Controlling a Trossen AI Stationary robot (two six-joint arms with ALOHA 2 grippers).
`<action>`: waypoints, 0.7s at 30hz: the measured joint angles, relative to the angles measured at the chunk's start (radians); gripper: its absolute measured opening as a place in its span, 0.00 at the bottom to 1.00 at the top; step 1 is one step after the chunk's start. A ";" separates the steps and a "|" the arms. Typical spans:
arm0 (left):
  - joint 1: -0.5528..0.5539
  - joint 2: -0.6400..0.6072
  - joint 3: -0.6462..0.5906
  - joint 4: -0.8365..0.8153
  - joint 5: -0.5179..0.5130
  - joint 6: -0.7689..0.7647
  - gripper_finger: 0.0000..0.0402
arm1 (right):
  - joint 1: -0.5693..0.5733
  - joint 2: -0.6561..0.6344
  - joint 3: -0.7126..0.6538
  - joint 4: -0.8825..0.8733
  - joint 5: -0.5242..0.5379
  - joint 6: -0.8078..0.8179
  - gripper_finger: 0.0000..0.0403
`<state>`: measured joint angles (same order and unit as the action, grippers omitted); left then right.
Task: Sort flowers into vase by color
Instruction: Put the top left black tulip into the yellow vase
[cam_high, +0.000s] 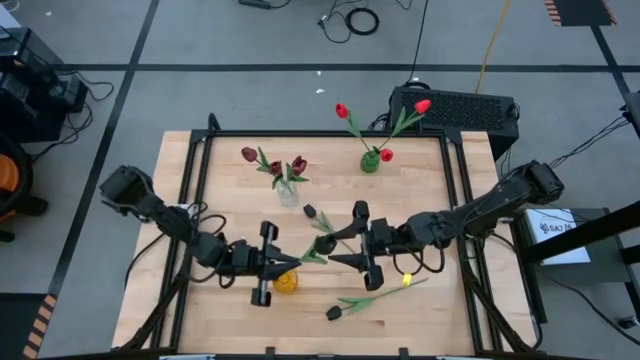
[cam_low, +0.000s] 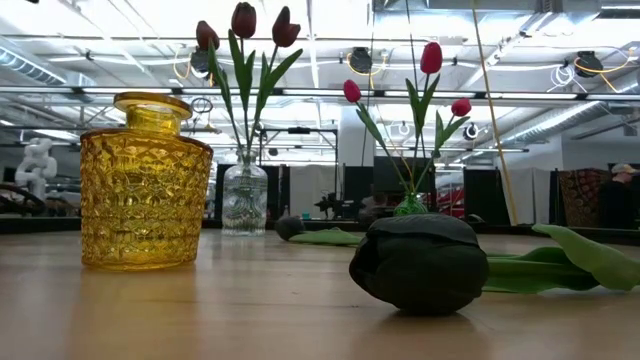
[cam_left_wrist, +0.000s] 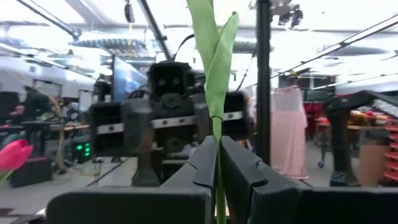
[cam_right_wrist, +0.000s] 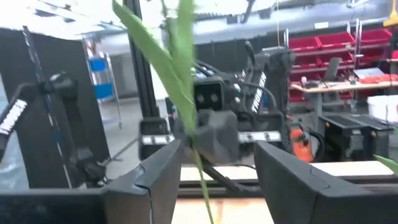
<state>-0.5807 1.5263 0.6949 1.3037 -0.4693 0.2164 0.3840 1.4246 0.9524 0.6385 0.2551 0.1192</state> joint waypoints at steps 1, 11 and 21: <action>0.003 0.013 0.000 0.013 -0.007 0.000 0.05 | 0.003 0.009 0.000 0.023 0.000 0.000 0.48; 0.023 0.070 0.000 0.079 -0.025 0.000 0.05 | -0.006 0.075 0.000 0.112 0.009 -0.001 0.48; 0.044 0.071 0.000 0.058 -0.037 -0.002 0.05 | -0.018 0.096 0.000 0.143 0.008 0.019 0.48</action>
<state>-0.5369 1.5970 0.6949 1.3617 -0.5060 0.2146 0.3656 1.5204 0.9524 0.7811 0.2630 0.1380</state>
